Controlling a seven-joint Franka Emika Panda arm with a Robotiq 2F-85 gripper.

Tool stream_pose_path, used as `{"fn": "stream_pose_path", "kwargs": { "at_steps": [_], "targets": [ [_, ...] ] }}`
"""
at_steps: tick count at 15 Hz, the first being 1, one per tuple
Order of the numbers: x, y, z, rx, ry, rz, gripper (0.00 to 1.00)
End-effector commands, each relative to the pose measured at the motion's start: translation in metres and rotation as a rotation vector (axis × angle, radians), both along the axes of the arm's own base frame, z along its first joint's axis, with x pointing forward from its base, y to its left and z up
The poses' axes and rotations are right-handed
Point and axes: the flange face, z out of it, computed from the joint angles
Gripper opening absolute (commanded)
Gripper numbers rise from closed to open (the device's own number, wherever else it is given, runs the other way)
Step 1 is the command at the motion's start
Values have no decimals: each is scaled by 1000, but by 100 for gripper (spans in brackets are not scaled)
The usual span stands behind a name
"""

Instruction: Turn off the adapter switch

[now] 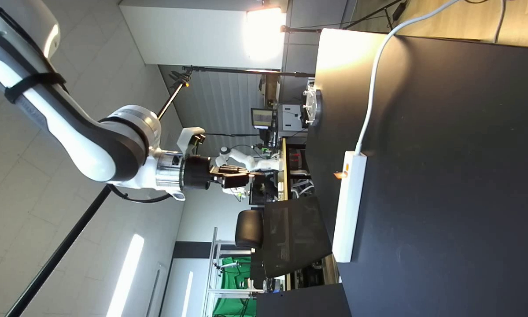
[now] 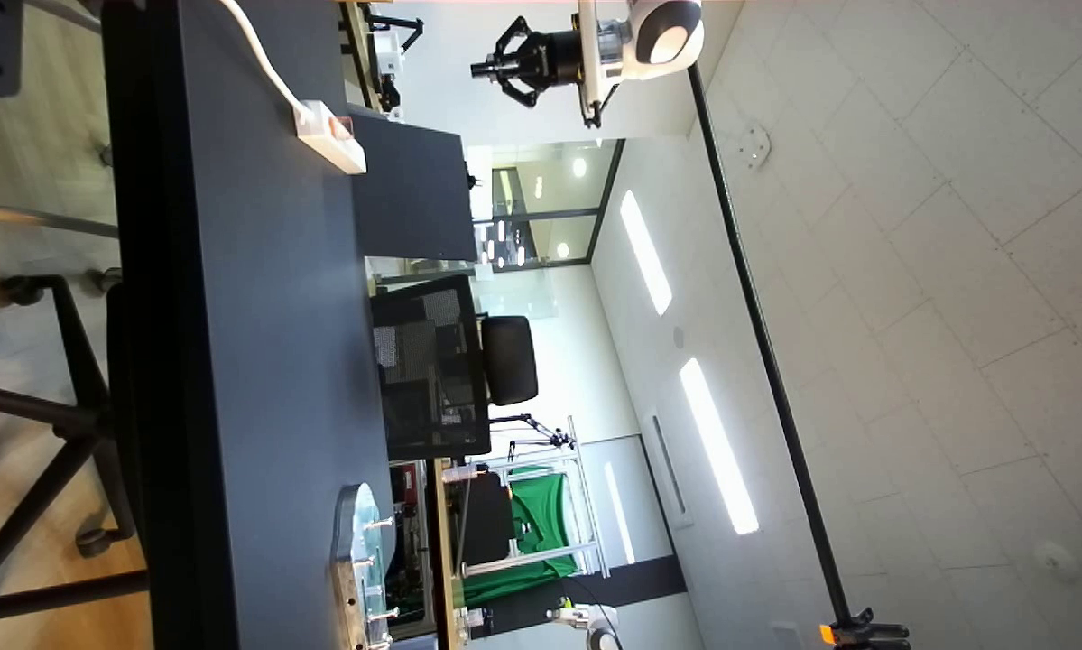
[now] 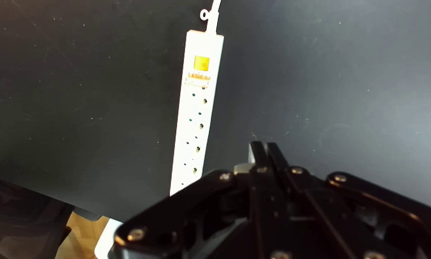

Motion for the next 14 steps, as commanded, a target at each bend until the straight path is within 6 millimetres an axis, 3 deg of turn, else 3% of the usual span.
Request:
{"fn": "stream_pose_path", "kwargs": {
  "at_steps": [1, 9, 14],
  "targets": [
    [8, -6, -20, -5, 13, -14, 0],
    [19, -15, -91, -58, 54, -26, 0],
    [14, -26, -138, -90, 145, -67, 0]
  ]
}}
